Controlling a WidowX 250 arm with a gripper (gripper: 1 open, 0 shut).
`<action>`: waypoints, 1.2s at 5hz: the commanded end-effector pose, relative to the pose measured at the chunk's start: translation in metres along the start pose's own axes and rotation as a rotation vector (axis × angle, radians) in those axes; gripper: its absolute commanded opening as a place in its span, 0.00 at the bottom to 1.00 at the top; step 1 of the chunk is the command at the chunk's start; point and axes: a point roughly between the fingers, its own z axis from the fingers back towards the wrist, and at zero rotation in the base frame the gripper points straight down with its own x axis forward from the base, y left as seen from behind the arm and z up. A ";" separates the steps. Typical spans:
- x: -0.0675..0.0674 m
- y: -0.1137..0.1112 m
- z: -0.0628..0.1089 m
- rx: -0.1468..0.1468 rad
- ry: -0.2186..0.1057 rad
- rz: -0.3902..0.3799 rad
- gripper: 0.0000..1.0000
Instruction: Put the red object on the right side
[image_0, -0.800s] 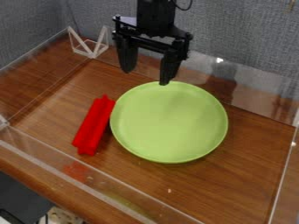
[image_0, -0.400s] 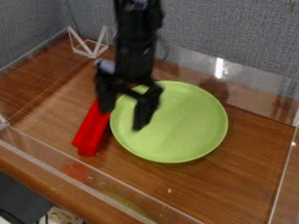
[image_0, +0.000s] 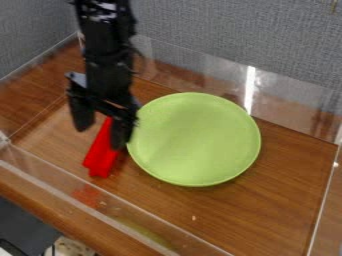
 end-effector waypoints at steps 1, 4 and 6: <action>0.008 -0.003 0.013 0.032 -0.077 0.000 1.00; 0.021 -0.018 -0.009 0.039 -0.082 0.049 1.00; 0.024 -0.007 -0.021 0.050 -0.093 0.078 1.00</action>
